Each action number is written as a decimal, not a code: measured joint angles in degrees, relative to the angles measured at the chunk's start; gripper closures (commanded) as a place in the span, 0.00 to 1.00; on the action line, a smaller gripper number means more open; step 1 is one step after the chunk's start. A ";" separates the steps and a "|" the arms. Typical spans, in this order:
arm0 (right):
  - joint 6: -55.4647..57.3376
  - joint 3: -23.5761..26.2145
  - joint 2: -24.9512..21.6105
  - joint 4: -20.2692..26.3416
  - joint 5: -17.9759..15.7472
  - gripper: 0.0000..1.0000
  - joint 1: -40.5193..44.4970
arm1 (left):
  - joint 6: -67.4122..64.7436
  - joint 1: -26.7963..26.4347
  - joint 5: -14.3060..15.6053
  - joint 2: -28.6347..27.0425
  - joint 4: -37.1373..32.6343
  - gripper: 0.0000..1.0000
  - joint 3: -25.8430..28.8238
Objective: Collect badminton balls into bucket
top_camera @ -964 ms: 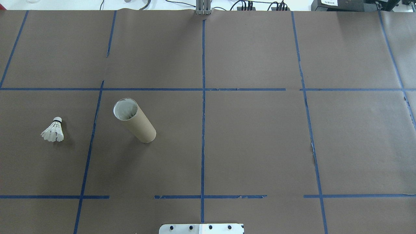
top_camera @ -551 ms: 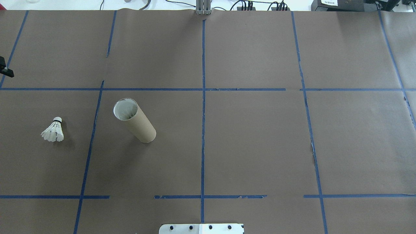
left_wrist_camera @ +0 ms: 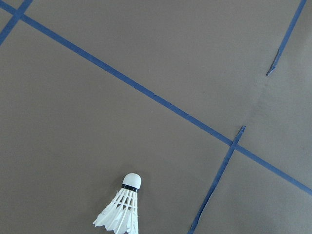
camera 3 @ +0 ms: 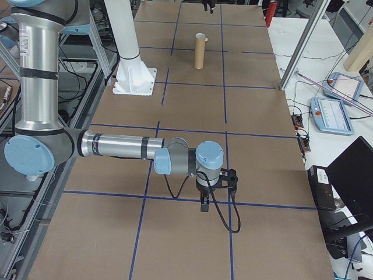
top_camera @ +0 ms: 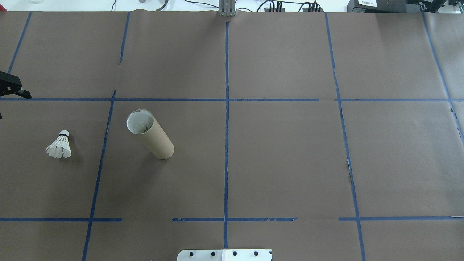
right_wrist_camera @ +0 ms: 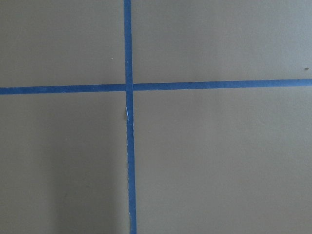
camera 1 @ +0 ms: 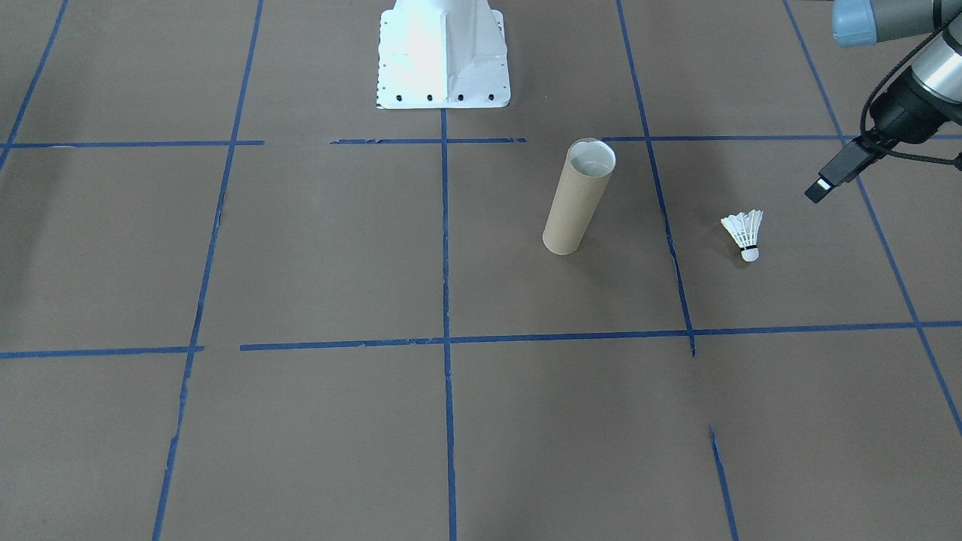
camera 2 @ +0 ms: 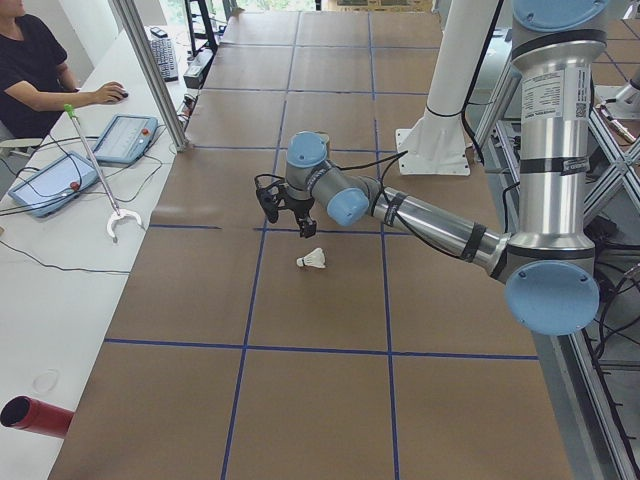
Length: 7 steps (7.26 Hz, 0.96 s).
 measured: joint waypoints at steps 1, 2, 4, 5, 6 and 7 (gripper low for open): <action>0.00 0.00 0.00 -0.02 0.00 0.00 0.00 | -3.97 1.59 0.89 0.12 -2.14 0.00 -0.15; 0.01 0.00 0.00 -0.01 0.00 0.00 0.00 | -8.43 2.89 1.79 1.32 -6.28 0.00 -0.29; -0.01 0.00 0.00 -0.02 -0.03 0.00 0.00 | -18.40 5.82 5.22 9.84 -23.75 0.00 -0.47; 0.01 0.00 0.00 0.00 -0.02 0.00 0.00 | -22.15 6.67 6.18 12.90 -29.42 0.00 -0.80; 0.01 0.00 0.00 0.01 -0.01 0.00 0.00 | -25.73 7.75 7.60 14.76 -32.66 0.00 -1.25; 0.03 0.00 0.00 0.00 0.00 0.00 0.00 | -30.38 10.09 10.74 15.96 -35.26 0.00 -1.49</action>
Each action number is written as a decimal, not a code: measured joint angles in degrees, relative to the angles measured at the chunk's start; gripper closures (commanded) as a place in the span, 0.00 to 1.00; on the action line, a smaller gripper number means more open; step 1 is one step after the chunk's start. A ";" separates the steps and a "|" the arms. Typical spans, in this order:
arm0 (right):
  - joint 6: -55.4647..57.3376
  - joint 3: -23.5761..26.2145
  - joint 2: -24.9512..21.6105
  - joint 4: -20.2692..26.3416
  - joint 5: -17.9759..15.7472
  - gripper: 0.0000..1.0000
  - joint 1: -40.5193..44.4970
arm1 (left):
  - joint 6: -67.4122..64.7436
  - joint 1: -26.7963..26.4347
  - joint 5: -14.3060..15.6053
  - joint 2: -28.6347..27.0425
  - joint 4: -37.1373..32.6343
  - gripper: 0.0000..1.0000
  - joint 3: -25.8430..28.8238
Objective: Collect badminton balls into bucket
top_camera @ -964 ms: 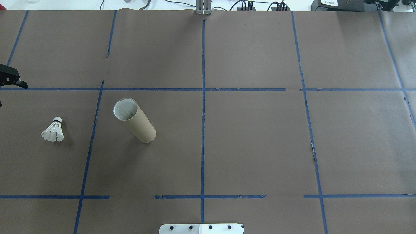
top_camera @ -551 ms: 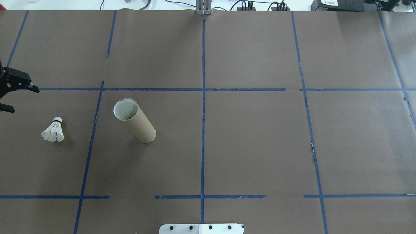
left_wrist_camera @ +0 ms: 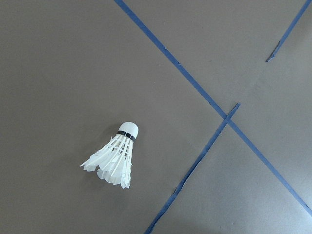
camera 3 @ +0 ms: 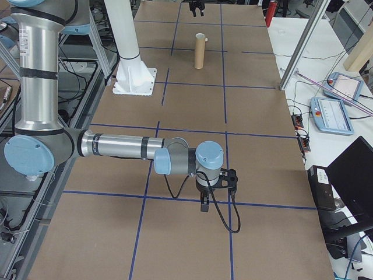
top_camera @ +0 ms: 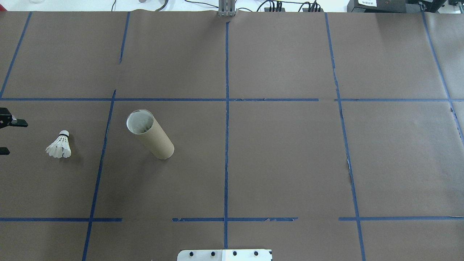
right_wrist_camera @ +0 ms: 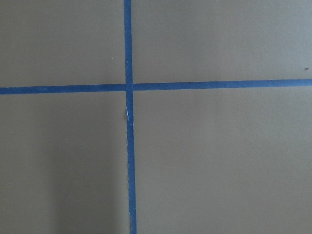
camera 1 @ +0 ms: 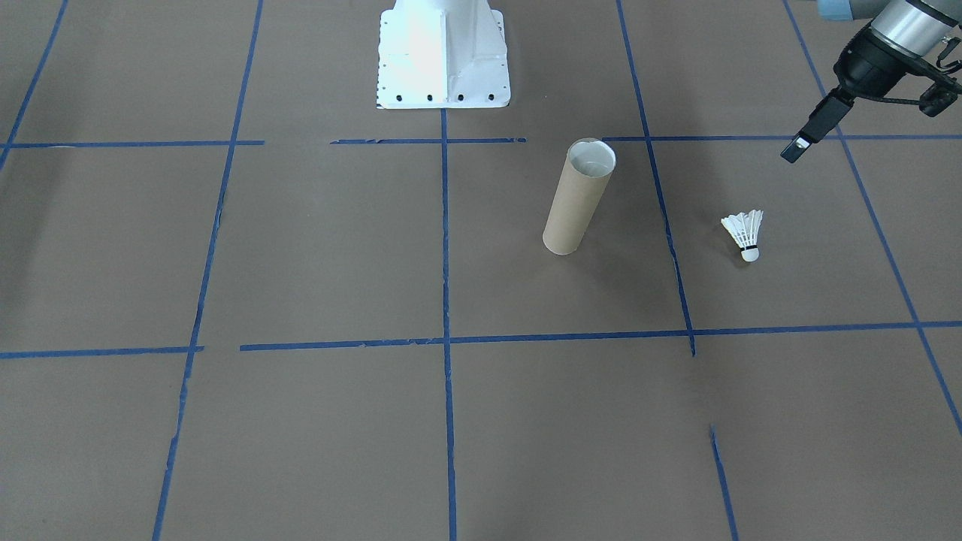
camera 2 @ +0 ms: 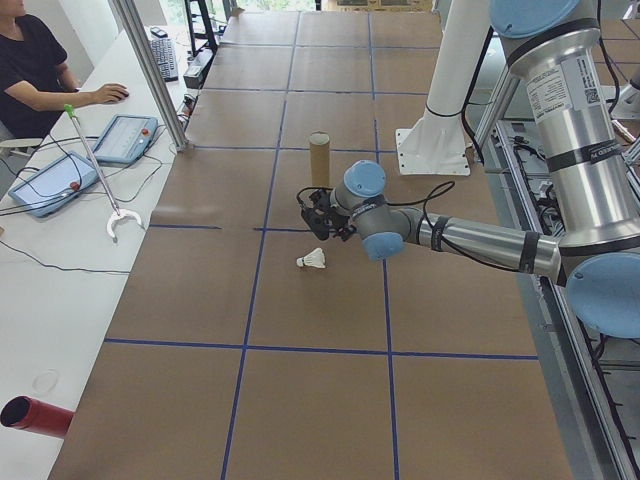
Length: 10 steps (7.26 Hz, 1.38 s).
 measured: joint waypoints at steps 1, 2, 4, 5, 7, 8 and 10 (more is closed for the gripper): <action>0.02 0.00 0.00 -0.02 0.00 0.00 0.00 | -5.80 3.61 4.59 0.56 -1.81 0.00 -0.11; 0.01 0.00 0.00 0.00 0.00 0.00 0.00 | -11.13 7.02 9.23 0.76 -2.93 0.00 -0.18; -0.01 0.00 0.00 0.02 0.00 0.00 0.00 | -18.29 11.28 17.68 0.84 -3.65 0.00 -0.20; -0.02 0.00 0.00 0.02 0.00 0.00 0.00 | -20.26 12.60 21.09 0.94 -3.71 0.00 -0.12; -0.04 0.00 0.00 0.02 0.00 0.00 0.00 | -22.13 16.32 27.58 1.26 -3.74 0.00 0.24; -0.05 0.00 0.00 0.00 0.00 0.00 0.00 | -23.08 18.50 30.98 1.45 -3.74 0.00 0.61; -0.06 0.00 0.00 -0.02 0.00 0.00 0.00 | -25.16 22.03 36.10 1.65 -3.74 0.00 2.42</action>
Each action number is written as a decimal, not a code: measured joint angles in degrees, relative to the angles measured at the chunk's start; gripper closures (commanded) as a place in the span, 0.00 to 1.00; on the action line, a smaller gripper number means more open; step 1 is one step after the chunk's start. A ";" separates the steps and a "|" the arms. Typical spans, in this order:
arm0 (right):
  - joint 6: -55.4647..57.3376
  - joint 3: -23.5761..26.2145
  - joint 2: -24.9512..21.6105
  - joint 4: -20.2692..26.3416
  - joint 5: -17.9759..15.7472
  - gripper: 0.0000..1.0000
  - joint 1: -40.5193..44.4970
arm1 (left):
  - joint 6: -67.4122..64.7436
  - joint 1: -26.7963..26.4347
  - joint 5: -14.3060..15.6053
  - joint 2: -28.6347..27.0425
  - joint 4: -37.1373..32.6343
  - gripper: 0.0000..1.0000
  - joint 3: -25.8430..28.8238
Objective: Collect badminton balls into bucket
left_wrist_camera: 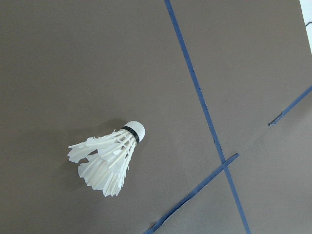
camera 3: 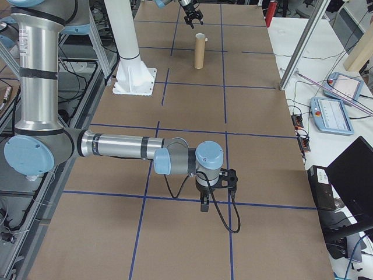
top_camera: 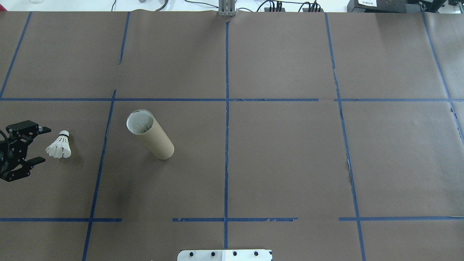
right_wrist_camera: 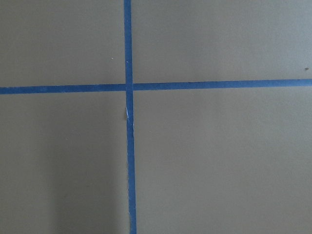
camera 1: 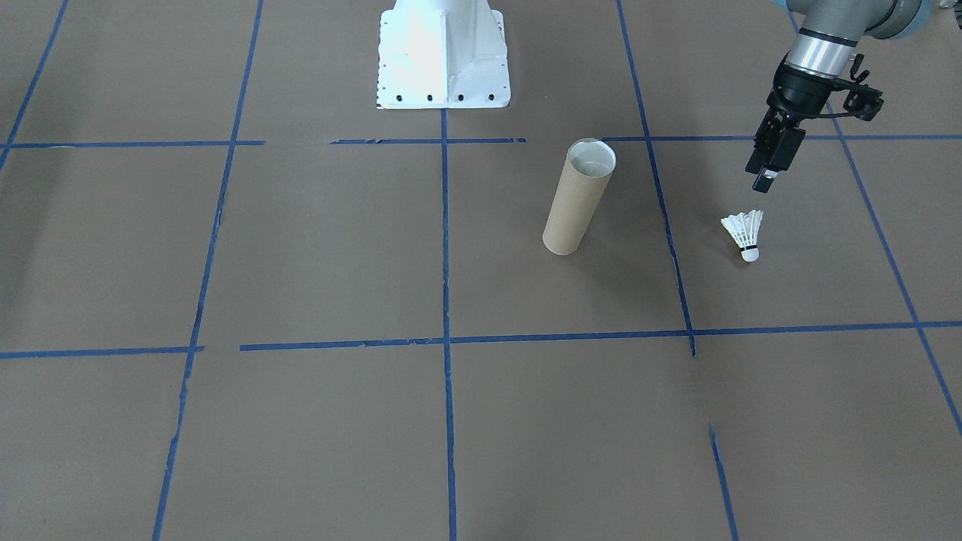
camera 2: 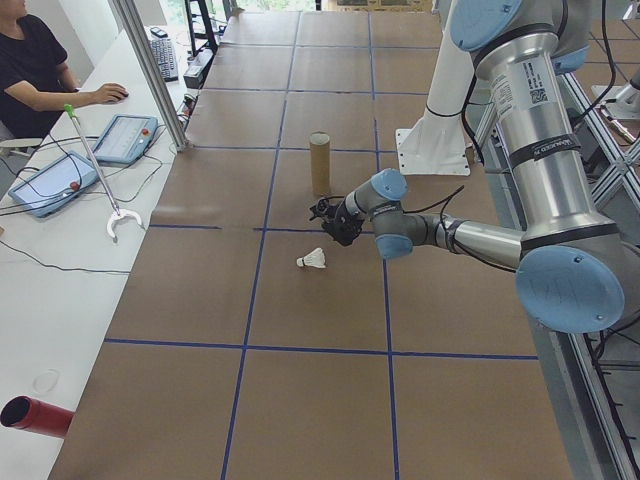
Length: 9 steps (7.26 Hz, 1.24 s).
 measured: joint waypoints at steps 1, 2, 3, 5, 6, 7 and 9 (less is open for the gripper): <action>0.00 0.00 0.00 -0.01 0.00 0.00 0.00 | -0.39 0.71 1.11 -0.14 0.00 0.00 1.13; 0.00 0.00 0.00 0.01 0.00 0.00 0.00 | -0.56 1.00 1.59 -0.65 0.00 0.00 2.31; 0.00 0.00 0.00 0.03 0.00 0.00 0.00 | -0.78 1.13 1.92 -1.67 0.00 0.00 3.75; 0.04 0.00 0.00 0.04 0.00 0.00 0.00 | -1.16 1.22 2.60 -3.66 0.00 0.00 6.07; 0.02 0.00 0.00 0.04 0.00 0.00 0.00 | -1.21 1.25 2.81 -4.68 0.00 0.00 7.17; 0.02 0.00 0.00 0.04 0.00 0.00 0.00 | -1.22 1.25 3.08 -5.66 0.02 0.00 8.16; 0.04 0.00 0.00 0.02 0.00 0.00 0.00 | -1.21 1.25 3.45 -7.21 0.02 0.08 10.02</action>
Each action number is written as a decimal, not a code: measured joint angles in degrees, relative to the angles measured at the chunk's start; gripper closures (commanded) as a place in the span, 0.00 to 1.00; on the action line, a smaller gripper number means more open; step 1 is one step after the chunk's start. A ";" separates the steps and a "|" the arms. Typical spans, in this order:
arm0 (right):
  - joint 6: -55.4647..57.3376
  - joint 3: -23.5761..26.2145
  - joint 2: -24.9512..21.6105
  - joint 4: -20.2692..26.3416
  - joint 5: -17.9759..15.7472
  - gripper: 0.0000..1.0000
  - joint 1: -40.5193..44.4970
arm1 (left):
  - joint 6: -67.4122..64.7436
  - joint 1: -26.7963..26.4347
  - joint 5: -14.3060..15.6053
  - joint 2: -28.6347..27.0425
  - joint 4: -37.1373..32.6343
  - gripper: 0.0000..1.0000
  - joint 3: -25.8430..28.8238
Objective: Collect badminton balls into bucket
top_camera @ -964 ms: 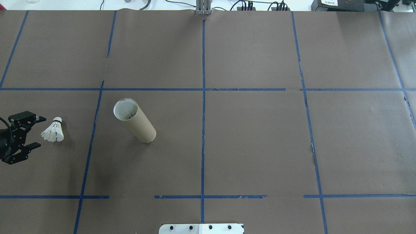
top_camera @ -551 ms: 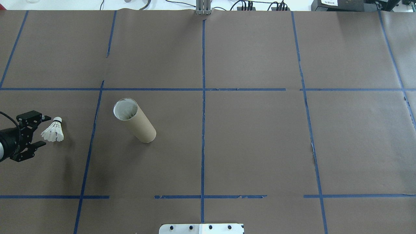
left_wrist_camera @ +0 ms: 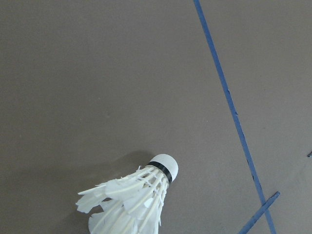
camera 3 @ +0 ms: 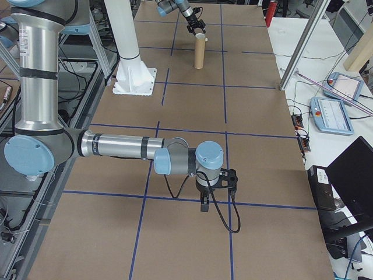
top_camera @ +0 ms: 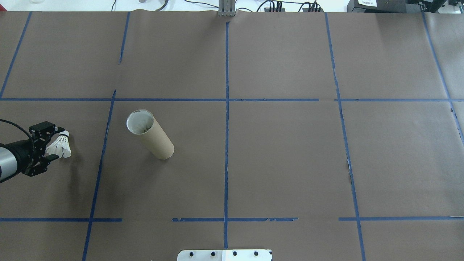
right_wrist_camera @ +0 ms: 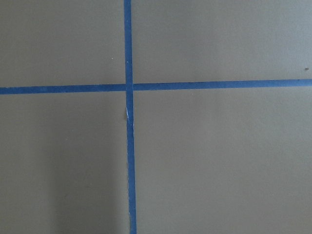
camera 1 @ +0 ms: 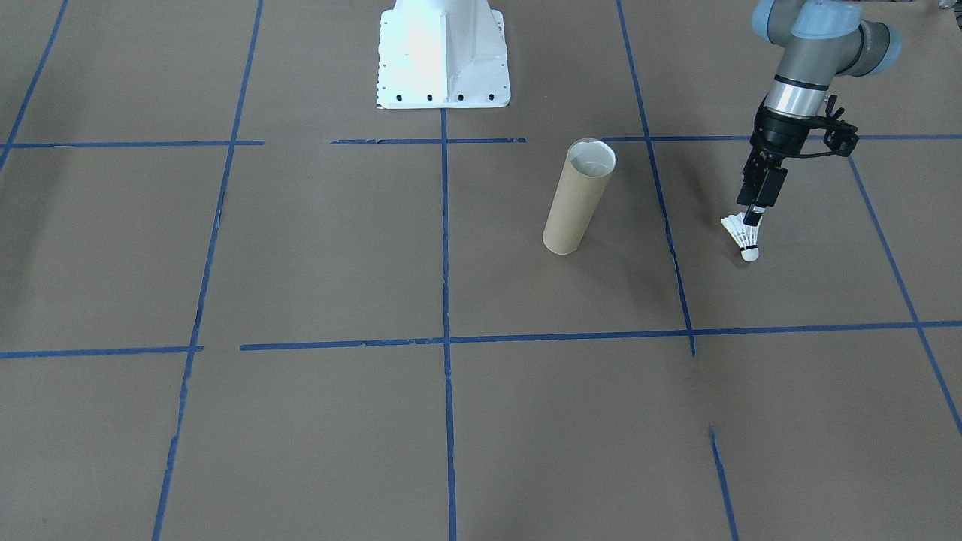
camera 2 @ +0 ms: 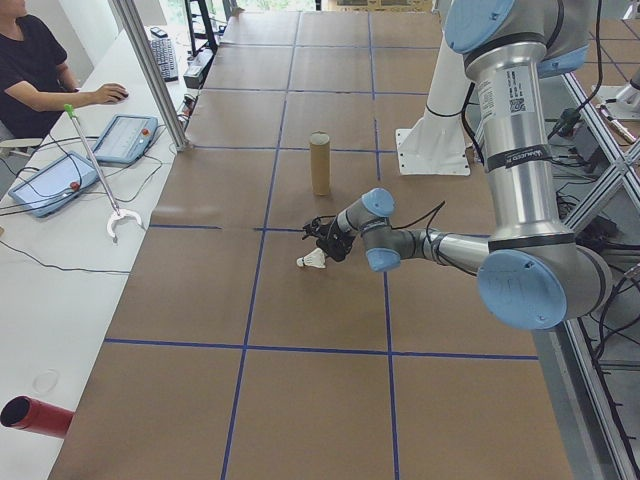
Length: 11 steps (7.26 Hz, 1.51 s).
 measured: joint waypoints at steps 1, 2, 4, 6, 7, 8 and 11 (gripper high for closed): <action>0.00 0.00 0.00 -0.02 0.00 0.00 0.00 | 0.06 0.00 0.10 -0.49 -0.01 0.15 0.83; -0.02 0.00 0.00 0.00 0.00 0.00 0.00 | 0.16 0.00 0.14 -0.66 -0.02 0.26 1.29; -0.04 0.00 0.00 0.01 0.00 0.00 0.00 | 0.64 -0.08 0.13 -0.46 -0.05 0.63 1.43; -0.04 0.00 0.00 0.00 0.00 0.00 0.00 | 0.89 -0.24 0.09 0.06 -0.10 1.00 1.08; -0.04 0.00 0.00 -0.02 0.00 0.00 0.00 | 0.93 -0.30 0.09 0.33 -0.11 1.00 0.79; -0.04 0.00 0.00 -0.01 0.00 0.00 0.00 | 0.96 -0.36 0.06 0.63 -0.13 1.00 0.39; -0.04 0.00 0.00 -0.01 0.00 0.00 0.00 | 2.47 -0.96 -0.43 2.62 -0.14 1.00 -4.03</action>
